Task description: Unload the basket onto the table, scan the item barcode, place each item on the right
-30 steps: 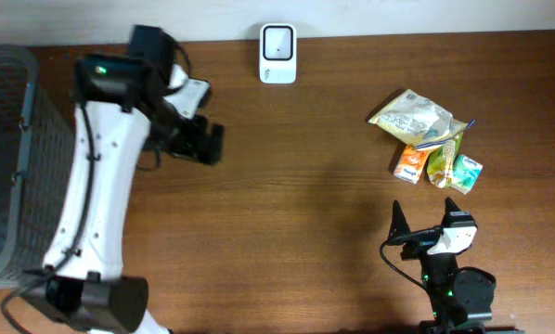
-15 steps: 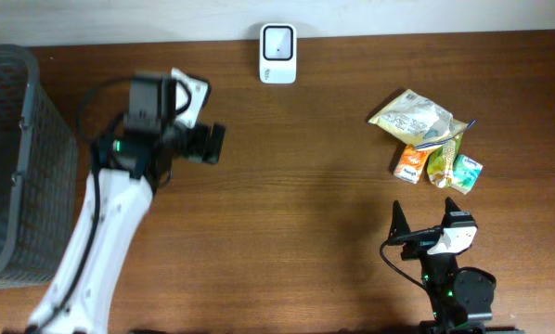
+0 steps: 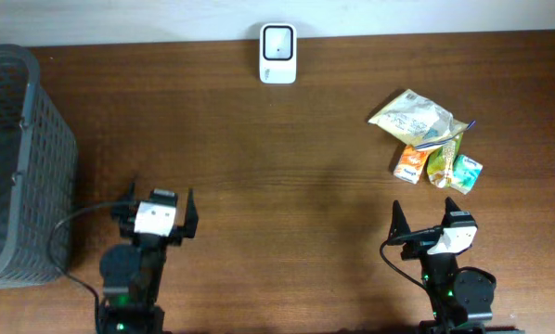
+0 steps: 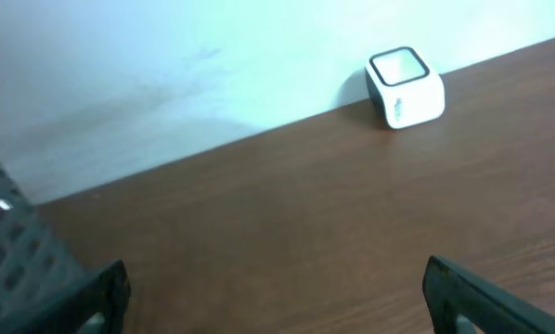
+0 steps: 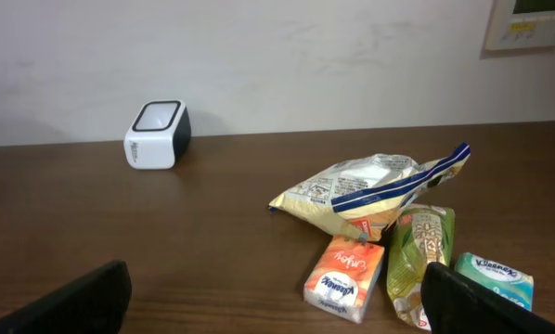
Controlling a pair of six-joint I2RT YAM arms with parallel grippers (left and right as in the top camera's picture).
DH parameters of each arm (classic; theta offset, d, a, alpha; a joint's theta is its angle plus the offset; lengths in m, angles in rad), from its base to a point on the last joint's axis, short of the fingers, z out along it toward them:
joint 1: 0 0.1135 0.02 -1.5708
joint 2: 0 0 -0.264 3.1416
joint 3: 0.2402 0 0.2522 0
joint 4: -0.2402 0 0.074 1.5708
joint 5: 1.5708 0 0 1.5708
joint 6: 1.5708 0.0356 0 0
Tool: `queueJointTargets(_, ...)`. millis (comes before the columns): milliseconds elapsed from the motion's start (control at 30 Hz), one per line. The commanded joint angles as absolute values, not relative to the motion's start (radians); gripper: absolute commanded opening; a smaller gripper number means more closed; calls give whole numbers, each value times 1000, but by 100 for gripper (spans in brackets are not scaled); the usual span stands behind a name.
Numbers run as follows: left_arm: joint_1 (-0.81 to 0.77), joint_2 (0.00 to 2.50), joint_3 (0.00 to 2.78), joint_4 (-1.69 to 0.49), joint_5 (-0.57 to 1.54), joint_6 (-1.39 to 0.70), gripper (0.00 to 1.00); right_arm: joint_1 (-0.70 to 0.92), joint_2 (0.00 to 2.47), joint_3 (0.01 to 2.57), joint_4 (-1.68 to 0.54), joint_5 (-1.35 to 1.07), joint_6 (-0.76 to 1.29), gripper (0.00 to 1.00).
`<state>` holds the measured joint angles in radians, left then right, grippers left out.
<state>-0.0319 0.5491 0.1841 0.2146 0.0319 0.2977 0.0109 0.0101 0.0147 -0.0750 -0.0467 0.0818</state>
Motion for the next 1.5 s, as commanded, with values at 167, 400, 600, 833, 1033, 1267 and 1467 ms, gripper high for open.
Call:
queueJointTargets(167, 16, 268, 7, 230, 31, 443, 99, 14, 3, 6, -75, -52, 82, 99)
queueJointTargets(400, 16, 85, 8, 8, 32, 540, 99, 14, 3, 6, -75, -52, 82, 99)
queueJointTargets(600, 18, 5, 8, -80, 33, 540, 99, 14, 3, 6, -75, -52, 82, 99)
queueJointTargets(833, 18, 5, 8, -80, 33, 540, 99, 14, 3, 6, -75, -52, 82, 98)
queueJointTargets(1033, 18, 5, 8, -80, 33, 540, 99, 14, 3, 6, -75, -52, 82, 99)
queueJointTargets(1267, 18, 5, 8, -80, 33, 540, 99, 14, 3, 6, -75, -52, 82, 99)
queueJointTargets(1467, 18, 5, 8, -80, 33, 540, 99, 14, 3, 6, -75, -52, 82, 99)
